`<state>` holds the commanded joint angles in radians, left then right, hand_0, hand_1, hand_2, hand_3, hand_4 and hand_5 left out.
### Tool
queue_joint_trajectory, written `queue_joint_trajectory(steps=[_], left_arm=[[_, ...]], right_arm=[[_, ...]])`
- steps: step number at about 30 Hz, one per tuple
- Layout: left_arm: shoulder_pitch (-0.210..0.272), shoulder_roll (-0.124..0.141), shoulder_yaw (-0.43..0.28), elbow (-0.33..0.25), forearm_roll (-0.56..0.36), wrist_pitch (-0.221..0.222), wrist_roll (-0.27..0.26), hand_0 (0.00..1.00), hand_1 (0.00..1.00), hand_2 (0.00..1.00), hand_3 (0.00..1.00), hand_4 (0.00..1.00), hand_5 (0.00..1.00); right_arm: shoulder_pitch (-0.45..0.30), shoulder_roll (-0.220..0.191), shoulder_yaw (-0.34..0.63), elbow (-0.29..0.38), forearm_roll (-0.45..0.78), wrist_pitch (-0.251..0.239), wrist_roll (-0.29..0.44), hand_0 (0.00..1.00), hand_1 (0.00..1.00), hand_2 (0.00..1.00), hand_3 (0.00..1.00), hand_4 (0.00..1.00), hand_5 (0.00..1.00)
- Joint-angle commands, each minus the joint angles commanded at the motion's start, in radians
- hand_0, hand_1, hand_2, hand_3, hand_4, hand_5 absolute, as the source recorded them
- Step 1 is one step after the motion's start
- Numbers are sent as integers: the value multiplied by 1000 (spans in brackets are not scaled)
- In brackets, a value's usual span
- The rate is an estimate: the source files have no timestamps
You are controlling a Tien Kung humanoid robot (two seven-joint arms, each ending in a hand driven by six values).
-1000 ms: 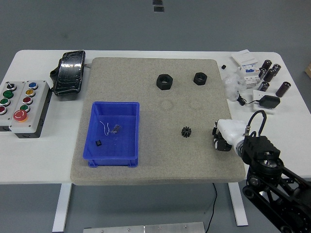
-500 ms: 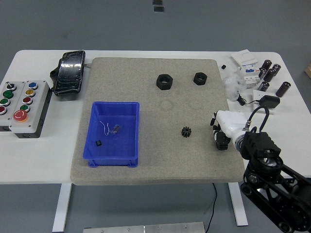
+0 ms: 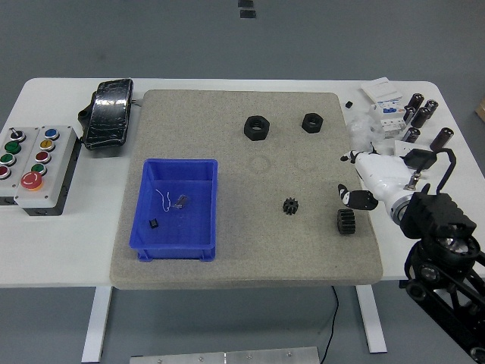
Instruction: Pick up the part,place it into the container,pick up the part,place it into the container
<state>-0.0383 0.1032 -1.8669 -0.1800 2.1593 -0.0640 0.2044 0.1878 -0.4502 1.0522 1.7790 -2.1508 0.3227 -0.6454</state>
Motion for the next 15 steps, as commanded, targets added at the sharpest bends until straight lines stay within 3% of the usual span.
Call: queue_joint_trajectory(steps=[4, 5, 8, 12, 15], left_arm=[[-1, 1, -2, 0, 1, 0, 1, 662, 611, 559, 616, 667, 338], [-1, 2, -3, 0, 1, 0, 1, 662, 611, 560, 617, 668, 341], [-1, 3, -3, 0, 1, 0, 1, 662, 611, 560, 617, 668, 341], [-2, 4, -3, 0, 1, 0, 1, 662, 611, 560, 617, 668, 340], [-2, 4, -1, 0, -1, 0, -1, 662, 611, 560, 617, 668, 340]], right_arm=[[-7, -33, -10, 0, 54, 96, 0, 223, 502, 971, 998, 963, 484], [-8, -39, -15, 0, 64, 118, 0, 214, 462, 930, 998, 942, 424], [-7, -54, -32, 0, 85, 163, 0, 214, 462, 930, 998, 942, 424], [2, -58, -56, 0, 96, 182, 0, 207, 444, 885, 972, 921, 374], [10, -51, -71, 0, 87, 167, 0, 207, 444, 885, 972, 921, 374]])
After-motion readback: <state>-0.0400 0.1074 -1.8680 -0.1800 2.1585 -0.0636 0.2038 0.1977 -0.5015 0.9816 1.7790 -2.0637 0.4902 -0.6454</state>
